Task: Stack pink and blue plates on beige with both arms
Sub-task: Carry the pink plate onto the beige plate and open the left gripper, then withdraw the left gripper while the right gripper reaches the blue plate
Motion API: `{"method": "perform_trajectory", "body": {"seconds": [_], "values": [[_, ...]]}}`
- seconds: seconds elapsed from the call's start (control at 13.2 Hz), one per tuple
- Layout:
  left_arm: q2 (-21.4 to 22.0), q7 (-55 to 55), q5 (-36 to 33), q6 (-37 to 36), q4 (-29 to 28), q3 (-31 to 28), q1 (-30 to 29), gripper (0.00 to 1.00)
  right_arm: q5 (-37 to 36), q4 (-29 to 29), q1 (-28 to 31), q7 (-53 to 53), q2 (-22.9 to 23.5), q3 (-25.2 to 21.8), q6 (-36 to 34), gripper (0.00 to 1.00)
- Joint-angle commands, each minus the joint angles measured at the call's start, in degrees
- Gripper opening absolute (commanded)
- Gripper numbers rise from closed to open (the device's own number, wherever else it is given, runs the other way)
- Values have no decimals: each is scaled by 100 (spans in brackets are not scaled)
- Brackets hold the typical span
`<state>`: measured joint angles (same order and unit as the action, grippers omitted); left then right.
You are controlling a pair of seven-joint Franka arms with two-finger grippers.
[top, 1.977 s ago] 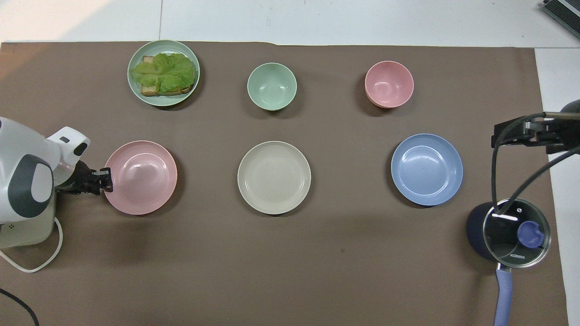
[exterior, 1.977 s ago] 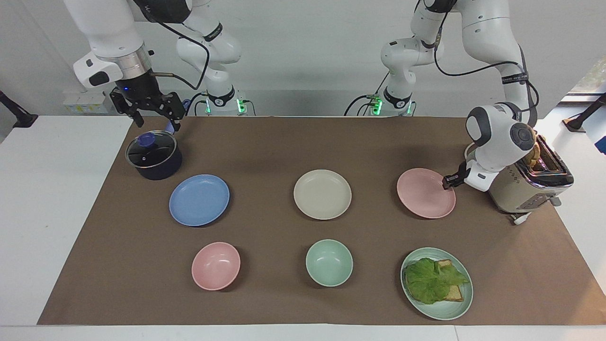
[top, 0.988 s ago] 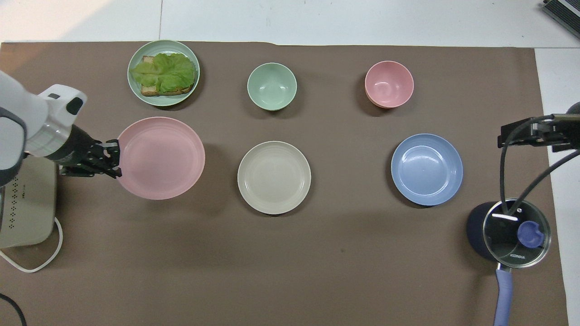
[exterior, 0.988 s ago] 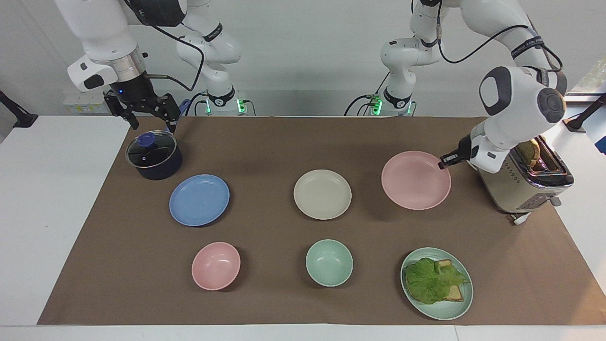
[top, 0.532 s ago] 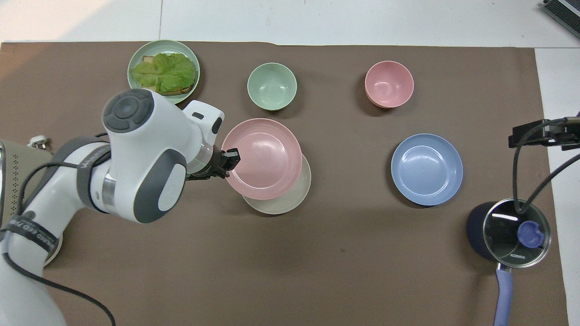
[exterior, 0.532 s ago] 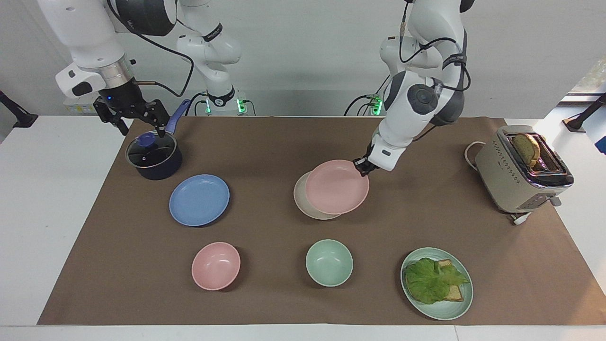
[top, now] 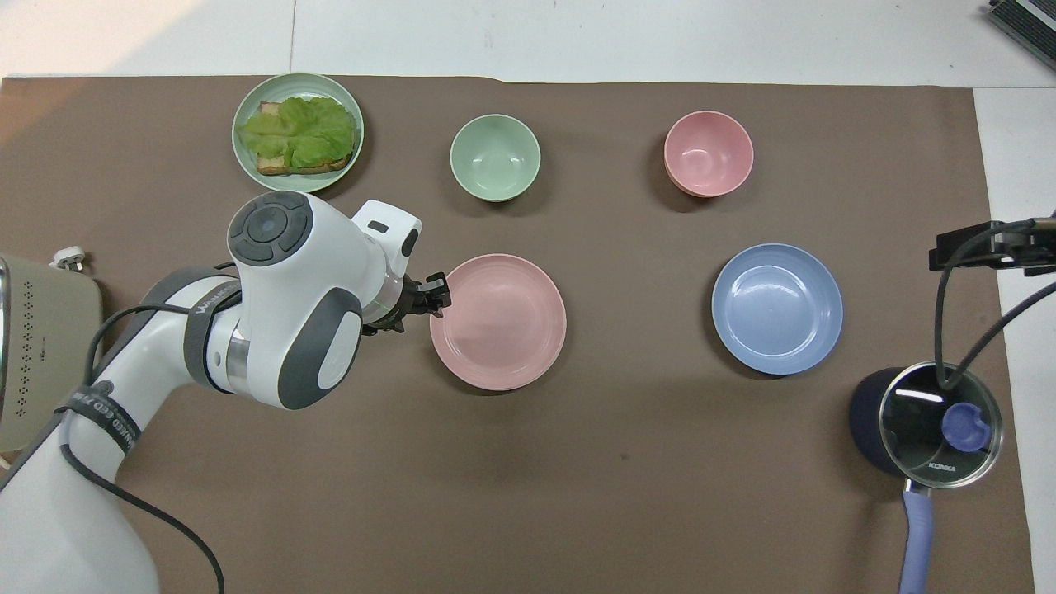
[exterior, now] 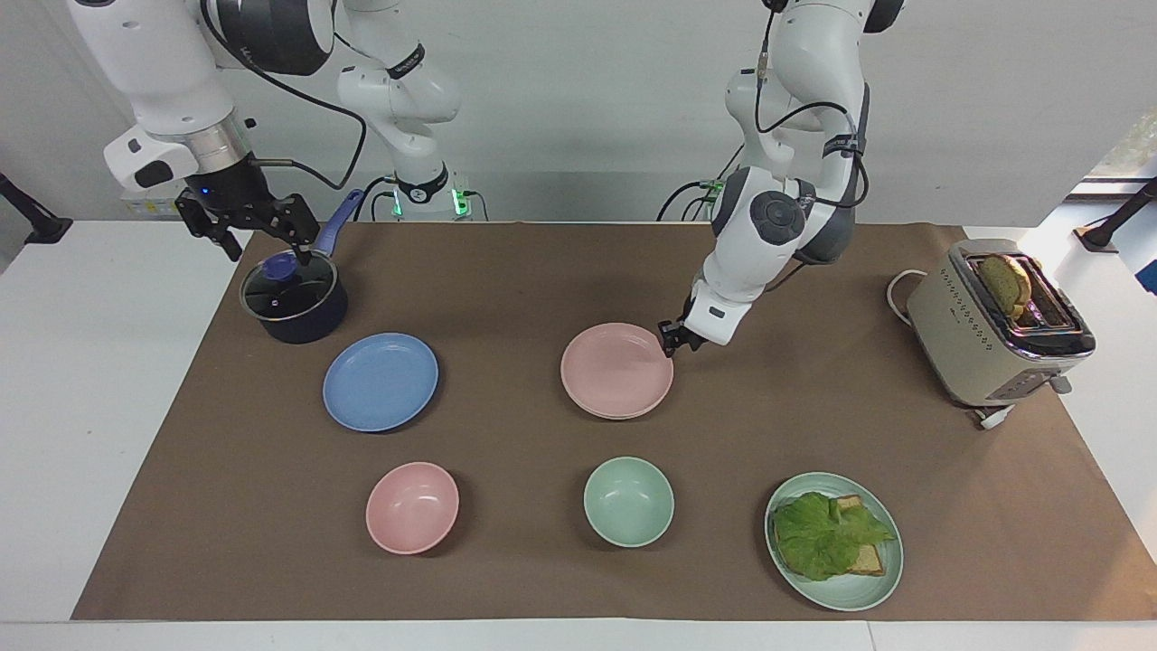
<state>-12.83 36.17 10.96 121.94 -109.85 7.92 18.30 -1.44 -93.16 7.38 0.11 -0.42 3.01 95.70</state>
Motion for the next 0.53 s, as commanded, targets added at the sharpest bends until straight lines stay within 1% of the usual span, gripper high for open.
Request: {"method": "perform_trajectory", "body": {"seconds": [0.0,0.08,0.23,0.3,0.46], "values": [[131,-223,-424,-74,112,-124,-404,100,144,-526,271,-493,-125,33,474,100],[175,-563,-671,-196,235,-124,-728,100,335,-797,455,-721,-107,33,824,100],[272,-1791,-718,-556,490,-133,-1318,100,626,-1290,711,-1231,6,33,1492,100],[377,-2319,-726,-705,552,-142,-1625,100,801,-1466,764,-1381,94,24,1756,100],[632,-2963,-901,-1065,736,-133,-2170,100,1110,-1731,913,-1767,288,33,2196,100]]}}
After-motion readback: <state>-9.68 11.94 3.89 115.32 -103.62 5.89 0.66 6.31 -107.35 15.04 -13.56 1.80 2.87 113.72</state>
